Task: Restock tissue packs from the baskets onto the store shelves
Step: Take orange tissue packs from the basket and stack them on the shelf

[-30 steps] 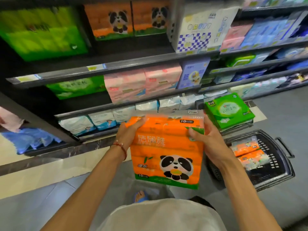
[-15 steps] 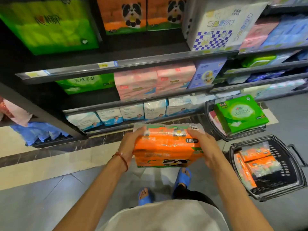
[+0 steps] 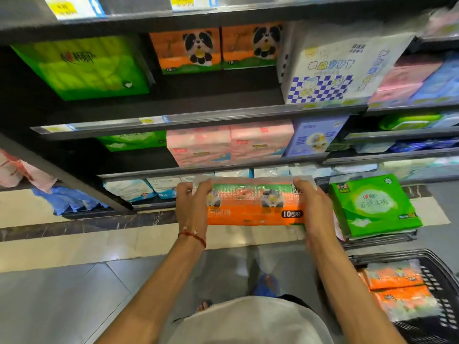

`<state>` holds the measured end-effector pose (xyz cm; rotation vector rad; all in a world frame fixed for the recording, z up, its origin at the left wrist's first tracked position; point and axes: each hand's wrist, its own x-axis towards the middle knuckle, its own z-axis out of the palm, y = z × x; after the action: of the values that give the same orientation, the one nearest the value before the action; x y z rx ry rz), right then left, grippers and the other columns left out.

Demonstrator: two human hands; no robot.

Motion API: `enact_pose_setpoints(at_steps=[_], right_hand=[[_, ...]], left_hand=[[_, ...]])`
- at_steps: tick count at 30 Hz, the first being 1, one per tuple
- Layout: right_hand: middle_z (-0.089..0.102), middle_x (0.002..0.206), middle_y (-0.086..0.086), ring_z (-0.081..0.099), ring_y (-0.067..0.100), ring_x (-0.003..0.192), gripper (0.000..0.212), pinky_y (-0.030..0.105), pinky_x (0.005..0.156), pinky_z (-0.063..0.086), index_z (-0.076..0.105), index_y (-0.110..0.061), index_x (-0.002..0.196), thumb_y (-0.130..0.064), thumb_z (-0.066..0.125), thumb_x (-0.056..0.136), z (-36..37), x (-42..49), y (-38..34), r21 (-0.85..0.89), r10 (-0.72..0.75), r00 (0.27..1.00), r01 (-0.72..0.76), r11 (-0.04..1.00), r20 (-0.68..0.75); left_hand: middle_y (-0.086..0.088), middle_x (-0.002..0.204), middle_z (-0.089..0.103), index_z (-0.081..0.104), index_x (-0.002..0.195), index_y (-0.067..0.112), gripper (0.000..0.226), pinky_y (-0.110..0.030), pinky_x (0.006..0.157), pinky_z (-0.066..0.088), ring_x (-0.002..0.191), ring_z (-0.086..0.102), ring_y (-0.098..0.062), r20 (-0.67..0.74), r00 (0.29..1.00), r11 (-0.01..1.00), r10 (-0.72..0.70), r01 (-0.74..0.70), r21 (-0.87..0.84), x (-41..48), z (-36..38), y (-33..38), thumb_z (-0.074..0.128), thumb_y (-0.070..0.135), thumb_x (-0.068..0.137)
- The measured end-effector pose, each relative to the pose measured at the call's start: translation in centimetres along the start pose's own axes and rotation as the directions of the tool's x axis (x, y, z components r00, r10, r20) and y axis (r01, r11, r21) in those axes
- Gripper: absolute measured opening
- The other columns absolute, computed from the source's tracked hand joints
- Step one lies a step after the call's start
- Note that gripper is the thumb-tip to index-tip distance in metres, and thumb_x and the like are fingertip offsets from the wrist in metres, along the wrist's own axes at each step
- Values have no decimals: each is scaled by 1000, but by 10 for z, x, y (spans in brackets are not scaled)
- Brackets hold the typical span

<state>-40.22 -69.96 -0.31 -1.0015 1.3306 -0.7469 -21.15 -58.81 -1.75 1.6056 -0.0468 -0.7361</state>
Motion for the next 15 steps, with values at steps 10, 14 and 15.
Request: enact_pose_setpoints(at_steps=[10, 14, 15], right_hand=[[79, 108, 16, 75, 44, 102, 24, 57, 85, 61, 76, -16, 113, -26, 73, 91, 1, 64, -73, 183, -148, 987, 135, 974, 63], [80, 103, 9, 79, 30, 89, 32, 44, 72, 64, 71, -14, 126, -19, 69, 95, 21, 80, -93, 221, -192, 980, 175, 959, 55], [80, 106, 8, 80, 27, 91, 33, 41, 73, 65, 70, -15, 129, -18, 68, 96, 28, 83, -97, 229, -203, 978, 186, 955, 53]], left_hand=[[-6, 94, 72, 50, 94, 18, 27, -32, 59, 60, 82, 75, -22, -103, 932, 929, 348, -358, -93, 12, 66, 45, 69, 37, 91], [-7, 91, 69, 49, 99, 11, 24, -29, 60, 58, 78, 74, -16, -165, 903, 903, 396, -416, -112, 40, 75, 68, 65, 29, 99], [-9, 92, 69, 50, 98, 12, 25, -29, 61, 57, 79, 74, -17, -170, 899, 896, 403, -425, -126, 49, 76, 75, 66, 31, 97]])
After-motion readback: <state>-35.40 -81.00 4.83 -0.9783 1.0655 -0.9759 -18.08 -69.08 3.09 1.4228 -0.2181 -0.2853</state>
